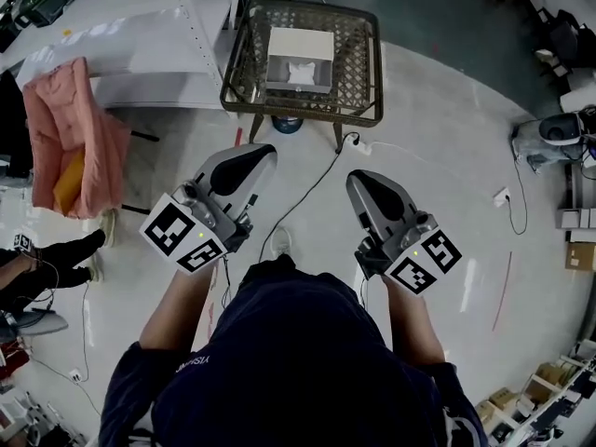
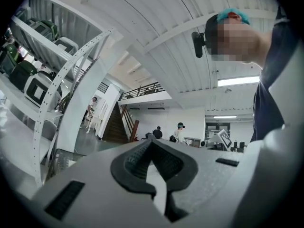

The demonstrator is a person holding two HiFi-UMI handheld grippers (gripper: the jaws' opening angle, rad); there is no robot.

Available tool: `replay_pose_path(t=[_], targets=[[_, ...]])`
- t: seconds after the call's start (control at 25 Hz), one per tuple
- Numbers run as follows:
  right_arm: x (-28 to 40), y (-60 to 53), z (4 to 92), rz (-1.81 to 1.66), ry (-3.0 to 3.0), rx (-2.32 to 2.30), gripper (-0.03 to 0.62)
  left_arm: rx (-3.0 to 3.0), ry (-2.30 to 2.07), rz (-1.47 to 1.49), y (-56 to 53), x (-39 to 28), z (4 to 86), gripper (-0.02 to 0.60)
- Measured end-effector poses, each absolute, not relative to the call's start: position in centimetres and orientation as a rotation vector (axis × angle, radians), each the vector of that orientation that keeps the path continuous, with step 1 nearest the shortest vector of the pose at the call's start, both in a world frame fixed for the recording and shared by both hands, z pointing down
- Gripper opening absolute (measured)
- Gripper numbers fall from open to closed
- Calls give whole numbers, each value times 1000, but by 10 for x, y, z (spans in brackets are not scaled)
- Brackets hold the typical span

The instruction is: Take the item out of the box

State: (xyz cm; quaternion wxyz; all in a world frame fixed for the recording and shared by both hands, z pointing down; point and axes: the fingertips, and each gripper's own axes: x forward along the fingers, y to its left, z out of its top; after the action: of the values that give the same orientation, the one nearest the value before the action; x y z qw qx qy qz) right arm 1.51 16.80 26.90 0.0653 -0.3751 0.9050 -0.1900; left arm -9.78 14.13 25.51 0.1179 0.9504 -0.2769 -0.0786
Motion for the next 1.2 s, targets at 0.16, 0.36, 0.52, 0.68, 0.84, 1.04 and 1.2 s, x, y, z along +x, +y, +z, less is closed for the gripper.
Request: replay_pose_path(t=[0.16,0.36,0.52,0.68,0.84,1.04,1.2], targets=[[9,141,270,-583,2724,-1150,25,2777,-796,-233,115,-103,256,5],[5,114,273,-591,2723,-1156,25,2761,-792,-231,88,-106,262,5],[4,92,276,-599,2724,-1155,25,2754,-793,-230,67,-107,267,5],[7,68,282,-616,2733,-1137,25,2740,-813,-225,44,-104,273,5],[17,41,285,-624,2739,-1112,25,2730,-833,-215,18,-93,278,5],[33,0,293,-654,2758,-1055,25,2712,-878,-190,-20,-74,285,5],[50,-32,301,-682,2778,-999,25,2685,-934,-162,-52,-59,296,5]])
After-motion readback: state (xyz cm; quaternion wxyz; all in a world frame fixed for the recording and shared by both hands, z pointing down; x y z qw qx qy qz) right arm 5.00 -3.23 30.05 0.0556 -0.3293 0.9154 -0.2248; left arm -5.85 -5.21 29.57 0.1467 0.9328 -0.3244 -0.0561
